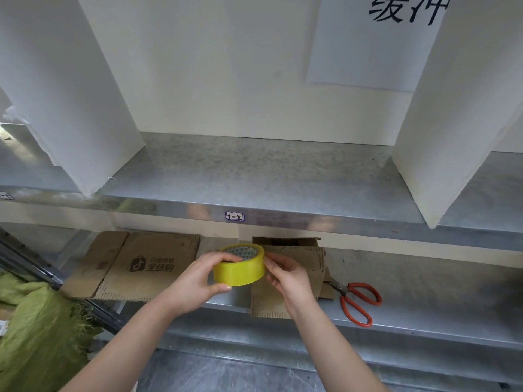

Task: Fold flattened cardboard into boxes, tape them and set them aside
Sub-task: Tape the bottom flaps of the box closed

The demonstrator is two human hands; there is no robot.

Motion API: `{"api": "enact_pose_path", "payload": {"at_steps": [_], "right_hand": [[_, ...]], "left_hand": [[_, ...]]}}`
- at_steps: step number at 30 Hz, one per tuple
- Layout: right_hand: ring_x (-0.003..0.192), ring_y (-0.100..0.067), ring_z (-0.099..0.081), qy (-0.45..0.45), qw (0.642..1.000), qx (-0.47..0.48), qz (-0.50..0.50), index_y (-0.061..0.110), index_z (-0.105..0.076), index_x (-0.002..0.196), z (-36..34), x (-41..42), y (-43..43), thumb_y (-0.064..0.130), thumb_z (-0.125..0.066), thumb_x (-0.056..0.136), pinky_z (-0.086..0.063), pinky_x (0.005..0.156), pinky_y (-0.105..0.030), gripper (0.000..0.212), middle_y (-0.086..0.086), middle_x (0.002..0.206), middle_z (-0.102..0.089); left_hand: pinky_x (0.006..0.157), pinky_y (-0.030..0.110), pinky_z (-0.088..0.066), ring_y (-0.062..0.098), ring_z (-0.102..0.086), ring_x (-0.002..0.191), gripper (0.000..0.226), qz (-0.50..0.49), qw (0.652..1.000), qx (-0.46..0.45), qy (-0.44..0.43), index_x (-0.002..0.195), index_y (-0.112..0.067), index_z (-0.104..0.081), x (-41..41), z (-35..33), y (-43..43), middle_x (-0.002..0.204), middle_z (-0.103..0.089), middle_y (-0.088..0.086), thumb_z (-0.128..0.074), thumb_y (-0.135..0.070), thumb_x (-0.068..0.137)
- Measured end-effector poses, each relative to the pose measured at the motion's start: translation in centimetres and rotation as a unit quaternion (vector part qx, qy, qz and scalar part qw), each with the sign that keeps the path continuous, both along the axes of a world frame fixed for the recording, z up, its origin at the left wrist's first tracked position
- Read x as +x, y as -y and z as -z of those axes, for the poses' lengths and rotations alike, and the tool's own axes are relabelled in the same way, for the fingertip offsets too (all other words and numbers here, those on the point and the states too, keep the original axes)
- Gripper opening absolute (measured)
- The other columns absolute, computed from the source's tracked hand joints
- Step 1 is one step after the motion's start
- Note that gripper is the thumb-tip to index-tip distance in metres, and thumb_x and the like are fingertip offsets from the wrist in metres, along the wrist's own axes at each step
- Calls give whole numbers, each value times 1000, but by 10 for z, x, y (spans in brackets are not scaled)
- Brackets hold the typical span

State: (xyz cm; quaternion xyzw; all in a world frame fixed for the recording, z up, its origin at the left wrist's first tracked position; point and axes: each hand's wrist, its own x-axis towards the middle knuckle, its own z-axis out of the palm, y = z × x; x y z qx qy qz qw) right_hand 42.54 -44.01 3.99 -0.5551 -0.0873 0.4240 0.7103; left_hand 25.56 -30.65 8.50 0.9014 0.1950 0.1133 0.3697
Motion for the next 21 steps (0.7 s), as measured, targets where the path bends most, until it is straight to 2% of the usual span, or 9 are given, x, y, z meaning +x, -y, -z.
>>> {"api": "enact_pose_path", "payload": {"at_steps": [6, 9, 12, 17, 21], "right_hand": [[78, -17, -61, 8, 999, 4, -32, 11, -69, 95, -1, 3, 1, 10, -67, 89, -51, 75, -29, 6, -4, 84, -70], [81, -15, -64, 6, 999, 25, -42, 8, -64, 93, -1, 3, 0, 11, -57, 96, -54, 73, -28, 8, -3, 85, -68], [80, -15, -59, 32, 997, 12, -62, 9, -61, 93, 0, 4, -1, 15, -53, 99, -52, 68, -25, 12, -4, 86, -63], [69, -10, -46, 164, 983, -53, -67, 18, -58, 89, 2, 2, -3, 22, -50, 101, -39, 61, -21, 14, 4, 77, -55], [66, 4, -50, 287, 955, -74, -20, 23, -53, 86, -2, 1, -7, 16, -50, 100, -38, 64, -14, 15, 9, 78, -58]], "left_hand": [[98, 5, -28, -4, -44, 121, 68, -3, 1000, -3, -1, 120, -57, -45, 0, 0, 0, 123, -52, -26, -78, -16, 76], [98, 5, -28, -5, -44, 120, 69, 5, 1000, -4, 0, 118, -59, -46, 0, -2, 2, 121, -52, -31, -79, -15, 76], [99, 8, -29, -3, -45, 121, 67, 16, 1000, -2, -6, 118, -57, -48, -1, -1, 3, 120, -52, -32, -79, -17, 75], [99, 7, -29, -3, -43, 121, 67, 6, 1000, -7, -11, 120, -57, -47, -1, -1, 4, 121, -51, -29, -79, -18, 77], [99, 7, -27, -5, -42, 121, 70, 0, 1000, 9, -9, 120, -64, -43, 1, 1, 4, 123, -51, -27, -79, -22, 77]]}}
